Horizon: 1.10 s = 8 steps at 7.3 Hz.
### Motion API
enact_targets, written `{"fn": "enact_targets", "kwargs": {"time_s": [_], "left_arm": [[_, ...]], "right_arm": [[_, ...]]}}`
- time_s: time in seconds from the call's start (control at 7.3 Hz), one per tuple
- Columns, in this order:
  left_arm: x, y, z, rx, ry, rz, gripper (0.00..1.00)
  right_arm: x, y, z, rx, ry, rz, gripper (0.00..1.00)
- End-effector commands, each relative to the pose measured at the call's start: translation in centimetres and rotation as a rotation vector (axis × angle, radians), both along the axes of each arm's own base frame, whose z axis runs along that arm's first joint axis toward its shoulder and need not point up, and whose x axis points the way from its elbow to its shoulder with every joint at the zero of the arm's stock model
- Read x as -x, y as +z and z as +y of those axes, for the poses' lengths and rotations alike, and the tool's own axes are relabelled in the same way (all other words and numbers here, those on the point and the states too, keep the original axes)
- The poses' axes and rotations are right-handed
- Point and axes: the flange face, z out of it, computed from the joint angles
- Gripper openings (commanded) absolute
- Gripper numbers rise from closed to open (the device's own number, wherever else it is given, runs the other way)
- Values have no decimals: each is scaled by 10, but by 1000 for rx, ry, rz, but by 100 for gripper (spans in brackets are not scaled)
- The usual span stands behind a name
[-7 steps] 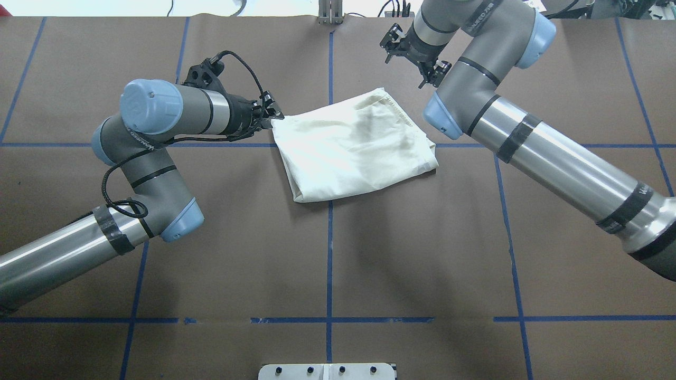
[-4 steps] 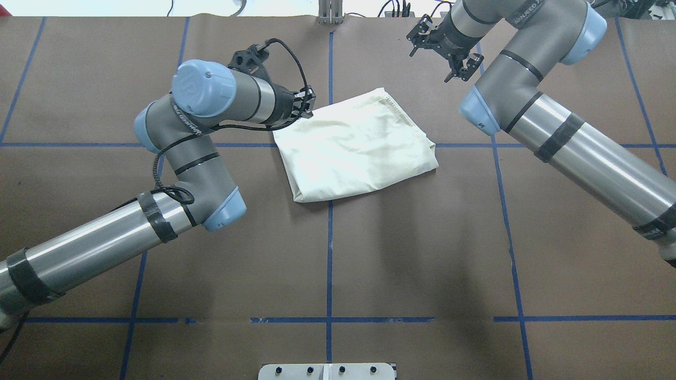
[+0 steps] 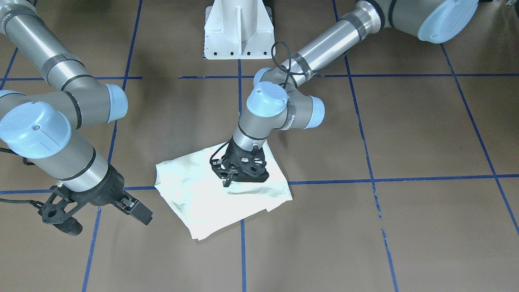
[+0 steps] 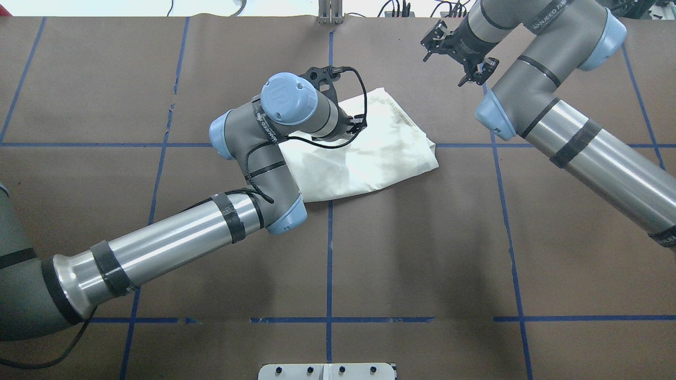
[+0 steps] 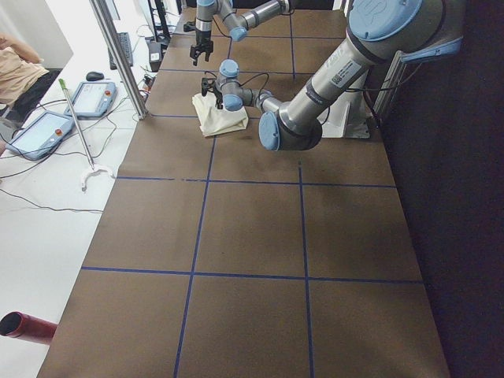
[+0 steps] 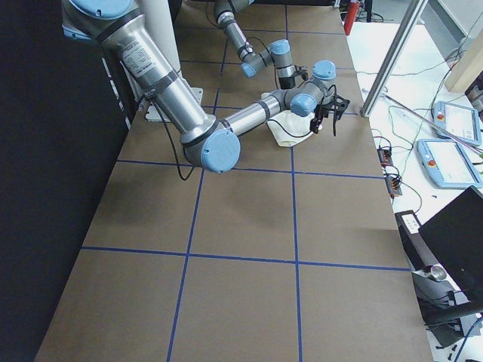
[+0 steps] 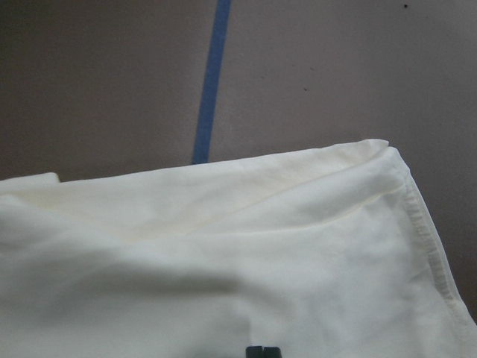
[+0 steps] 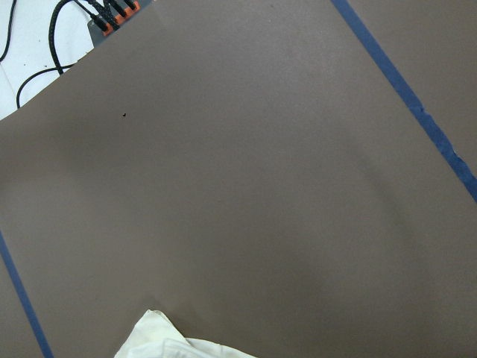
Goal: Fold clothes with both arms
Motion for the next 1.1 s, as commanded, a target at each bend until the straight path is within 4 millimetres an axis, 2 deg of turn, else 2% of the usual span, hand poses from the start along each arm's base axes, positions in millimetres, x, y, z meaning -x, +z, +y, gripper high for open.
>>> {"fn": "enact_targets", "kwargs": {"time_s": [0.0, 0.27, 0.41, 0.55, 0.82, 0.96], "left_arm": [[-25, 7, -19, -40, 5, 10, 0], [-17, 2, -34, -65, -19, 31, 0], [-2, 17, -57, -78, -72, 31, 0], [17, 35, -81, -75, -111, 20, 0], [78, 34, -136, -76, -210, 17, 0], [83, 24, -138, -66, -199, 39, 0]], "right_arm": [[-3, 11, 6, 3, -1, 5, 100], [-3, 15, 10, 5, -4, 7, 100], [1, 19, 13, 8, -10, 9, 100], [4, 17, 16, 7, -13, 6, 100], [5, 14, 17, 2, -16, 4, 100], [7, 13, 17, -1, -18, 4, 100]]}}
